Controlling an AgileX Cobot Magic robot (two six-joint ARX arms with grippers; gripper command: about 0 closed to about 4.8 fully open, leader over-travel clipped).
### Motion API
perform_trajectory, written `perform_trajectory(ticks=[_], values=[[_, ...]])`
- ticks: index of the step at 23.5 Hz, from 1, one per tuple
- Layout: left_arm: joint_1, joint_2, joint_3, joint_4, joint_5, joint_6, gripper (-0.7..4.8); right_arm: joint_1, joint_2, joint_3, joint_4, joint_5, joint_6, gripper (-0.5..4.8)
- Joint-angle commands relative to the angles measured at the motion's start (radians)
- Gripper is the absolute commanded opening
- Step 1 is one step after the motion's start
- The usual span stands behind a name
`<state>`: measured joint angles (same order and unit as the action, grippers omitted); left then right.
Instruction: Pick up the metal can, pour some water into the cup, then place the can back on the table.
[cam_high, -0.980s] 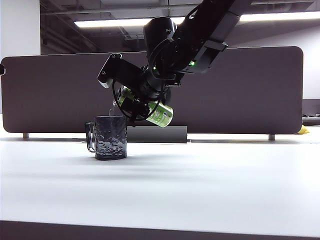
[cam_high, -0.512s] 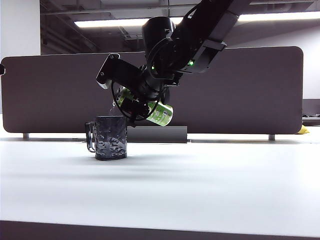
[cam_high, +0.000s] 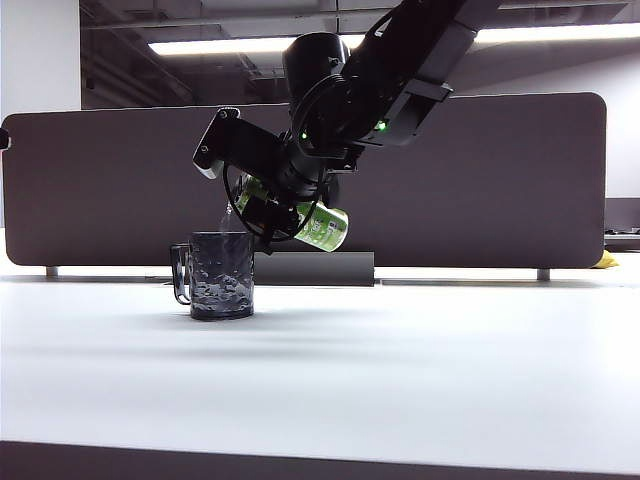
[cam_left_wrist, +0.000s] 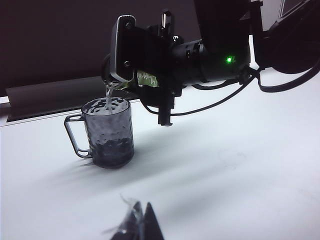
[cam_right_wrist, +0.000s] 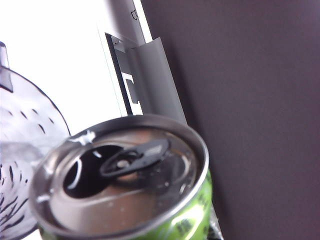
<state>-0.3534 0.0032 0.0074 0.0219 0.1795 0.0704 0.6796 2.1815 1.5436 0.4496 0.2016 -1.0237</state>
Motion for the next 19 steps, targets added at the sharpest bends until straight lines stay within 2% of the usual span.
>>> perform_trajectory(ticks=[1, 19], values=[[0.001, 0.001, 0.001, 0.01, 0.001, -0.003, -0.05, 0.003, -0.011, 0.011, 0.047, 0.007, -0.025, 2.51], [0.001, 0.001, 0.001, 0.01, 0.001, -0.003, -0.05, 0.005, -0.011, 0.011, 0.047, 0.007, -0.047, 2.51]])
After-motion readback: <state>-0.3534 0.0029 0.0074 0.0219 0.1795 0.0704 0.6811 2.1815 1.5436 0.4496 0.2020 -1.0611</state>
